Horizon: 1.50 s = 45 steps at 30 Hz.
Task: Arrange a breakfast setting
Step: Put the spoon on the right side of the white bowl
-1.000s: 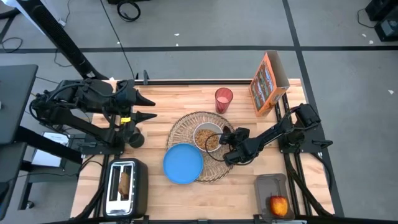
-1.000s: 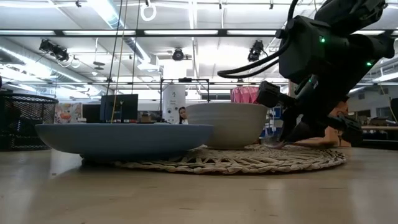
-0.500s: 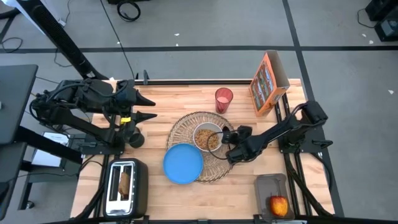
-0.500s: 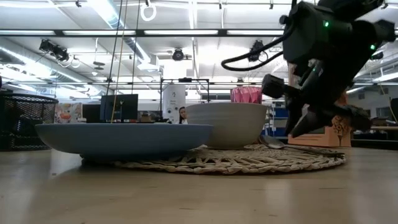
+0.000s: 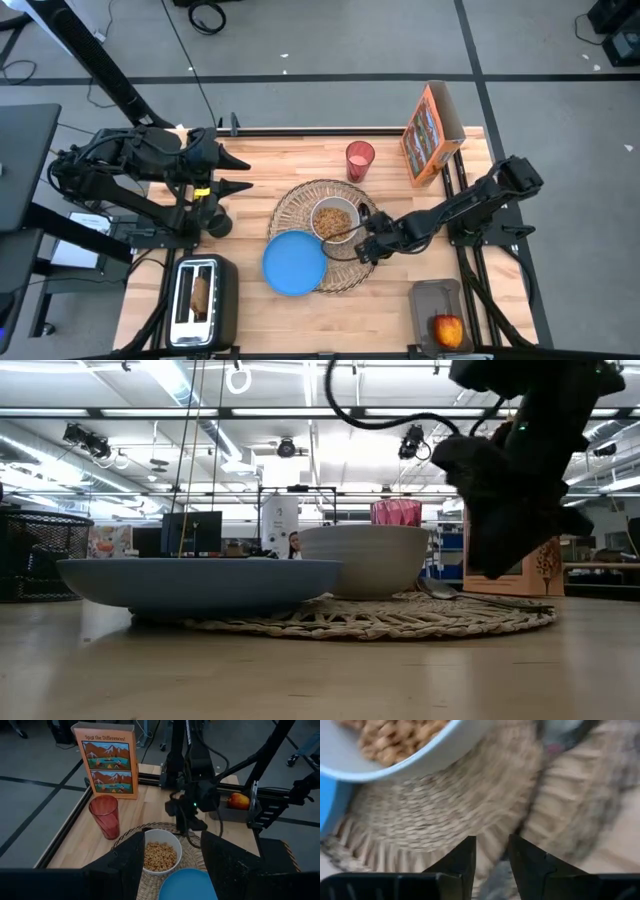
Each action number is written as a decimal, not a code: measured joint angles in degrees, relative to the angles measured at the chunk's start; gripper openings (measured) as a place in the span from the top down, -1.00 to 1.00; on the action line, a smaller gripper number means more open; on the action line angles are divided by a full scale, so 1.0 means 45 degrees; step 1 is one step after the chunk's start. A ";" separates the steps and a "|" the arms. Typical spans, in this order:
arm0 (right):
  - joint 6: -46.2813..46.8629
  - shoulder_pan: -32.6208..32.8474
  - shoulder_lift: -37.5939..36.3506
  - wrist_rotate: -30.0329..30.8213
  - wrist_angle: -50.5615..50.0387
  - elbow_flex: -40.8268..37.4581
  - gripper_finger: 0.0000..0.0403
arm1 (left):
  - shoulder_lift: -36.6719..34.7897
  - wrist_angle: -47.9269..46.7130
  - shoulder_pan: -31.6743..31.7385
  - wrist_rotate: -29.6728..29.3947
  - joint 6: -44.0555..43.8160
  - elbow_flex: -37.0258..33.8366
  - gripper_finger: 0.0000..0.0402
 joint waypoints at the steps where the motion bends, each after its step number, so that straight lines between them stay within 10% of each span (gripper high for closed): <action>1: -0.0054 -0.0016 0.0160 -0.0131 0.0333 0.0004 0.38 | 0.0000 0.0029 0.0000 0.0001 -0.0001 0.0000 0.01; 25: -0.0019 -0.1504 0.1757 0.0153 -0.1527 0.1263 0.34 | 0.0004 0.0359 0.0000 0.0000 0.0007 0.0005 0.01; 45: 0.1373 -0.1512 0.2249 -0.0128 -0.1313 0.1287 0.75 | 0.0005 0.0393 0.0000 0.0004 0.0029 0.0005 0.01</action>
